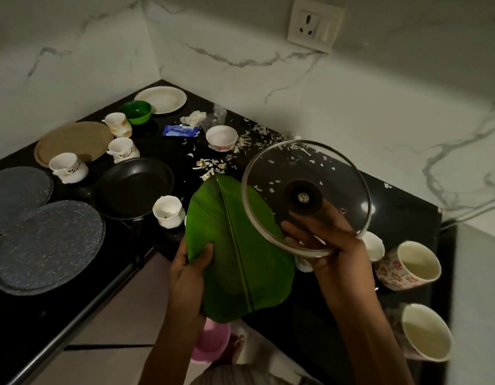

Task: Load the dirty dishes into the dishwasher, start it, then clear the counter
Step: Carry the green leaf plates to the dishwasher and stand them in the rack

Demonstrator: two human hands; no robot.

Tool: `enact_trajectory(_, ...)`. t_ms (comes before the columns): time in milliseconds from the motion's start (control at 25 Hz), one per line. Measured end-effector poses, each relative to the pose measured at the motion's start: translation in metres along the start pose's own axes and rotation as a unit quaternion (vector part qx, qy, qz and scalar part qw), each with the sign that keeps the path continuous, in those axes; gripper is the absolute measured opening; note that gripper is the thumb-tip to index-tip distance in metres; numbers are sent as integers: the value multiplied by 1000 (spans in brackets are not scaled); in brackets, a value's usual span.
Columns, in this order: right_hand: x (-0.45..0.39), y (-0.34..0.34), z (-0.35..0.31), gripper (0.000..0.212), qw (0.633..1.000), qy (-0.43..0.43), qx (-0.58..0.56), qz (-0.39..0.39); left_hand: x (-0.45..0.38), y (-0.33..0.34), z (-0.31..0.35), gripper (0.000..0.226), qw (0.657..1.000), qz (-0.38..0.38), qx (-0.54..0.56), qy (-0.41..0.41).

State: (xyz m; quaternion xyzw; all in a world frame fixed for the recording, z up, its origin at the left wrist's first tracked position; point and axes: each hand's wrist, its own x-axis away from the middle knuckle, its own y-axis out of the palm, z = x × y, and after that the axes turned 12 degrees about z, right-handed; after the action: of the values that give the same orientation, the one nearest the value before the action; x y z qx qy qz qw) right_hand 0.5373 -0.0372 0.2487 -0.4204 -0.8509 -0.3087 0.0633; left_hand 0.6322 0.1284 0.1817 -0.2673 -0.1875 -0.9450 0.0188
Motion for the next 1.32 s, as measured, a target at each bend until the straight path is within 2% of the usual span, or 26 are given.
enact_trajectory(200, 50, -38, -1, 52, 999, -7, -10, 40, 38, -15, -14, 40, 999, -19, -29, -9)
enact_trajectory(360, 84, -61, 5, 48, 997, -25, -3, 79, 60, -34, -23, 46, 998, -8, -58, -18)
enact_trajectory(640, 156, -92, 26, 54, 988, -47, 12, 143, 77, -75, -25, 36, 990, -44, -132, -12)
enact_trajectory(840, 207, -83, 50, 58, 977, -61, -2, 206, 73, -119, -8, 37, 983, -72, -165, -30)
enact_trajectory(1040, 252, -59, 91, 76, 956, -67, -22, 284, 57, -179, 13, 34, 969, -120, -203, -67)
enact_trajectory(1160, 282, -53, 114, 64, 947, -67, -37, 313, 58, -213, 20, 33, 964, -128, -209, -98)
enact_trajectory(1320, 321, -58, 133, 61, 936, -66, -40, 343, 71, -237, 20, 42, 957, -159, -209, -125)
